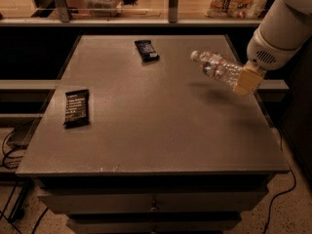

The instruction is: Move water bottle near rxbar chocolate

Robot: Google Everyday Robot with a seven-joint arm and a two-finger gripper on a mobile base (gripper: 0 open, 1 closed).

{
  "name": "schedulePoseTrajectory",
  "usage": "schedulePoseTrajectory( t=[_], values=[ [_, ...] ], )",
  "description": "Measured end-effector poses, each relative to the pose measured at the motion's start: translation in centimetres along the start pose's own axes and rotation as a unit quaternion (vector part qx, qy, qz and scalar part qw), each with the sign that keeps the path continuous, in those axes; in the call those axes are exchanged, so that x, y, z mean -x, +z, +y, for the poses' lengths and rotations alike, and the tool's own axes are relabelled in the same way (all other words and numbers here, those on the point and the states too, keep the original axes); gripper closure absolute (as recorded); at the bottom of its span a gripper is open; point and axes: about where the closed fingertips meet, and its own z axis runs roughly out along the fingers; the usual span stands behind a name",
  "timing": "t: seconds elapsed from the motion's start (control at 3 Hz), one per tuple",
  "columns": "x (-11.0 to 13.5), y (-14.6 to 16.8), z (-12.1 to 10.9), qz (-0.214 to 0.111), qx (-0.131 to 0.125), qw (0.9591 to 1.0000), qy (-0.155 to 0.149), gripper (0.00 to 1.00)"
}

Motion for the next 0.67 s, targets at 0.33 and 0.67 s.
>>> schedulePoseTrajectory(
  t=[0.33,0.67],
  values=[
    [0.0,0.0,0.0,0.000,0.000,1.0000,0.000,1.00],
    [0.5,0.5,1.0,-0.005,0.020,0.9998,-0.005,1.00]
  ],
)
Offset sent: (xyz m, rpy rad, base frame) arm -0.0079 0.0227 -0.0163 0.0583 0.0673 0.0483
